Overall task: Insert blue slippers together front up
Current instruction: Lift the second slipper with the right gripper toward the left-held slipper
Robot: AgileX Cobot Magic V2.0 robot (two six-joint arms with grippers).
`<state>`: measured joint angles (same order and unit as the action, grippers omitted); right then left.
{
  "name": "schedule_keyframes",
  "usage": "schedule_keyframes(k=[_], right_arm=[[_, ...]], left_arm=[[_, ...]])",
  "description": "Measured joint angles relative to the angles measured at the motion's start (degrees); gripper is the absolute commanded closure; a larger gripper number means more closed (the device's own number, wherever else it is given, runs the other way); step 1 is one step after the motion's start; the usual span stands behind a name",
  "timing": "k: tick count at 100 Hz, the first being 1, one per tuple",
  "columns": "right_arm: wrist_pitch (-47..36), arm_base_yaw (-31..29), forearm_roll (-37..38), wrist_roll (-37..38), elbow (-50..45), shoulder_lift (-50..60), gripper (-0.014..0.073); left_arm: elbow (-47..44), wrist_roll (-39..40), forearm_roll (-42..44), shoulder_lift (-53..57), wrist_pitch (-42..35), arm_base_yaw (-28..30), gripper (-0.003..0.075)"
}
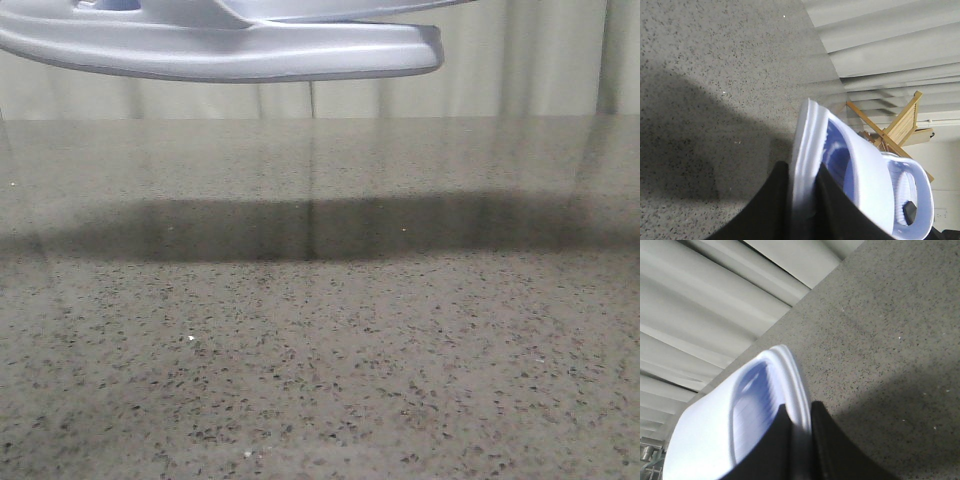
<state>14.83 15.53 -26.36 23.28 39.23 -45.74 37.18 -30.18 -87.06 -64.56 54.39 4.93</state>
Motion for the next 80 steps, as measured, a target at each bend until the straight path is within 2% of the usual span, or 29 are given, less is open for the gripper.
schedule_keyframes(k=[43, 80], right_arm=[[-1.77, 4.45, -0.37, -0.11, 0.00, -0.38, 0.0701], [-6.57, 8.82, -0.39, -0.21, 0.00, -4.09, 0.0701]], left_arm=[[0.00, 0.00, -0.37, 0.00, 1.64, 0.00, 0.0704], [-0.13, -0.11, -2.99, 0.00, -0.09, -3.47, 0.0704]])
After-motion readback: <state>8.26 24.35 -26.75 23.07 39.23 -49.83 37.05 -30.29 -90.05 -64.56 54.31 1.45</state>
